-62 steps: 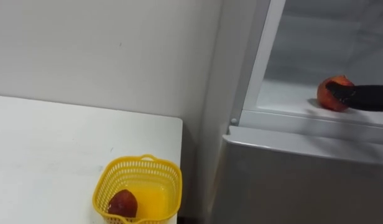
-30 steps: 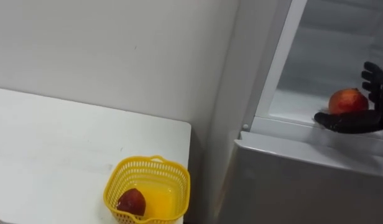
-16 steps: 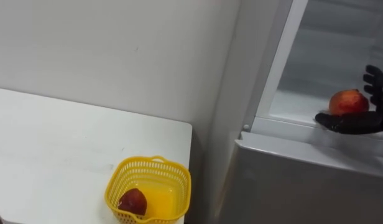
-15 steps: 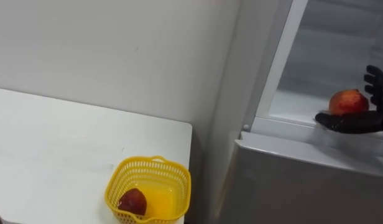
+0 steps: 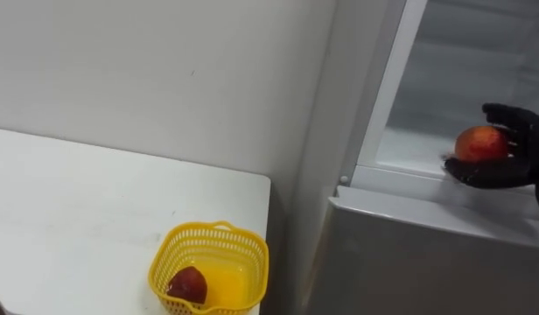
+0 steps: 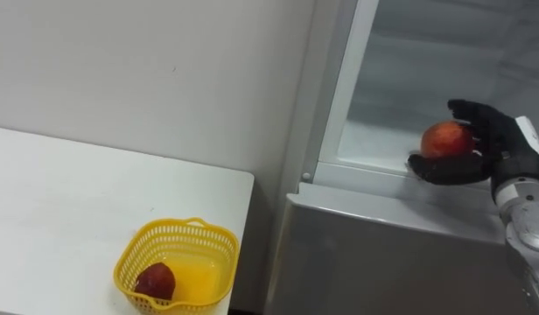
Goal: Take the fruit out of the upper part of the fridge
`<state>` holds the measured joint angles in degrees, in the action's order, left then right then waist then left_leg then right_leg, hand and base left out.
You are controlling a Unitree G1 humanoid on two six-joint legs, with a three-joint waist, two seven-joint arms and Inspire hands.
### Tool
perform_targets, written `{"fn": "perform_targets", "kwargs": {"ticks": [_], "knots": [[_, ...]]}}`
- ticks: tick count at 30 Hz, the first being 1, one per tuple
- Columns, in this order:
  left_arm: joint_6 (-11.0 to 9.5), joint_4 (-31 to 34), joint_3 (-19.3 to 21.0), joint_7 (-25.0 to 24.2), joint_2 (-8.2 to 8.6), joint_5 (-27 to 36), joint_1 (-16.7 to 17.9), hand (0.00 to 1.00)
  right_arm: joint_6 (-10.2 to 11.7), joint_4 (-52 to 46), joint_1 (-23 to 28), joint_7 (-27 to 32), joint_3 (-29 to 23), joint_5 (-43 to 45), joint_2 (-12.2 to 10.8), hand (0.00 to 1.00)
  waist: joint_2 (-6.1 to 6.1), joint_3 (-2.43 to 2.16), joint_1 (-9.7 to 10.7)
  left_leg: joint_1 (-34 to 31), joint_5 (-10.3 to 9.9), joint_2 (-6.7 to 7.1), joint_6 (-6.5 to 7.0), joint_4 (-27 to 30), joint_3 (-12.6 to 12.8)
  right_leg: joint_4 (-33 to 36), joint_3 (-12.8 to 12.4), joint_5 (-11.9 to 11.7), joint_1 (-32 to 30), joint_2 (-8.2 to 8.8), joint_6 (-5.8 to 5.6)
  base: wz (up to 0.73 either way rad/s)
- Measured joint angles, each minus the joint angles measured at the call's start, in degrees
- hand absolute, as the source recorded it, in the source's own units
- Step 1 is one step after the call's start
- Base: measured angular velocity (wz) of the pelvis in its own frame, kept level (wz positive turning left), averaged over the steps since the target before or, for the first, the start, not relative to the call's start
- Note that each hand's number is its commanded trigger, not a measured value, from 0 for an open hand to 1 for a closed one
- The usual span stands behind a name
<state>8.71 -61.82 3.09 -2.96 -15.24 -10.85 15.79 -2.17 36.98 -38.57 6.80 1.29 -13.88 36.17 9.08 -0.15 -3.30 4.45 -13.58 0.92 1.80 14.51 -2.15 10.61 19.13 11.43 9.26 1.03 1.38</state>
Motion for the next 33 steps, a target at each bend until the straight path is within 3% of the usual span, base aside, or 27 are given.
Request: {"fn": "perform_targets", "kwargs": {"ticks": [33], "knots": [[-0.09,-0.02,-0.01,0.12,-0.09,-0.02,-1.13,0.00,0.10,0.55,-0.74,-0.07,-0.05,-0.01,0.08,1.00,0.45,0.03,0.18,0.18,0.04,-0.05,-0.05,-0.77,0.12,-0.07,-0.41,0.00,-0.26,-0.06,0.00,0.00]]}}
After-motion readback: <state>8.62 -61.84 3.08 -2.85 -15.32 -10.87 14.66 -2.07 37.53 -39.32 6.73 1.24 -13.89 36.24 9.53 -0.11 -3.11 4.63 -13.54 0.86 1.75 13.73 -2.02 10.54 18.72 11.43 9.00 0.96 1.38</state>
